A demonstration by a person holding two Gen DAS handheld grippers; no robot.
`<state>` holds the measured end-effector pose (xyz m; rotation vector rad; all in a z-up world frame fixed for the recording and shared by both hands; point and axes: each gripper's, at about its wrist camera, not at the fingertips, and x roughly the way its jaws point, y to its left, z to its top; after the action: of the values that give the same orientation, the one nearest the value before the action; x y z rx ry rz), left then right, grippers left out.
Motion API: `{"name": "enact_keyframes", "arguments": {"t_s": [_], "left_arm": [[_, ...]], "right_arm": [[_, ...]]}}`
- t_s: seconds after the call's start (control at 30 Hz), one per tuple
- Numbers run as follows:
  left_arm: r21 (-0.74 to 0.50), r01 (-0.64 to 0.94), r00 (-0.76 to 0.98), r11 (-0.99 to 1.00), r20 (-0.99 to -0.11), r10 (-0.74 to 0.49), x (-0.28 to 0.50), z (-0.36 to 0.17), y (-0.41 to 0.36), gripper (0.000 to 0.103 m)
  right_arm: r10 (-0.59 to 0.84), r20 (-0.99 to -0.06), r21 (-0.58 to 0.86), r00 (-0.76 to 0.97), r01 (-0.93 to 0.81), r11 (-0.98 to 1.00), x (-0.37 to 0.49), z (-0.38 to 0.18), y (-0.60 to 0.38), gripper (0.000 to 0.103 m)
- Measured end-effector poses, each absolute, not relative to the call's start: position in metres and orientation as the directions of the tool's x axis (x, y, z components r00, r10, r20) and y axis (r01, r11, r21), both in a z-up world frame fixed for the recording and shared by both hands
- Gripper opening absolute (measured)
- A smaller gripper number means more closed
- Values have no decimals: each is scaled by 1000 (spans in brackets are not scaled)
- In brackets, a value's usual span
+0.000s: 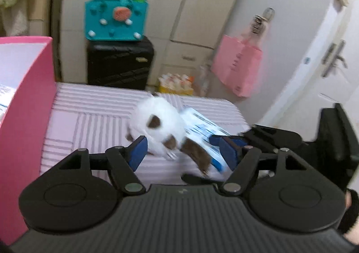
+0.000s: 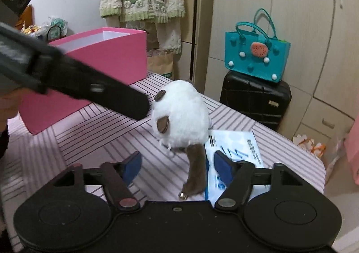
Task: Organize soft objects
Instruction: 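Reach both grippers down around the white panda plush and close on it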
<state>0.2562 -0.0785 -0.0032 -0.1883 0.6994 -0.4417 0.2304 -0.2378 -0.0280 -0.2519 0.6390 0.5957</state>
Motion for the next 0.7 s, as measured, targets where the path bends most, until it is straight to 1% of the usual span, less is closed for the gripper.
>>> {"name": "enact_keyframes", "arguments": {"t_s": [0.07,0.23,0.37,0.47,0.7], "left_arm": [[-273,299,713,914,-573,-404,261,-10,-85,72],[-227,252,749,941,-569,-338,275,-22,-89,76],[-282,213,731,935,-589,-345,293,-32,-86,78],[-300,191,714,935,-611,-342,302,-40,-87,78],[-356,142,738,924,-583,-339,306,-46,-81,80]], "right_arm": [[438,-620,-63,650,-598,799,235,-31,-233,80],[450,-610,-67,652,-608,791,248,-36,-225,85],[451,-610,-47,652,-597,801,256,-38,-222,86],[454,-638,-10,621,-597,802,262,-40,-221,86],[459,-626,8,631,-583,813,272,-37,-220,86]]}}
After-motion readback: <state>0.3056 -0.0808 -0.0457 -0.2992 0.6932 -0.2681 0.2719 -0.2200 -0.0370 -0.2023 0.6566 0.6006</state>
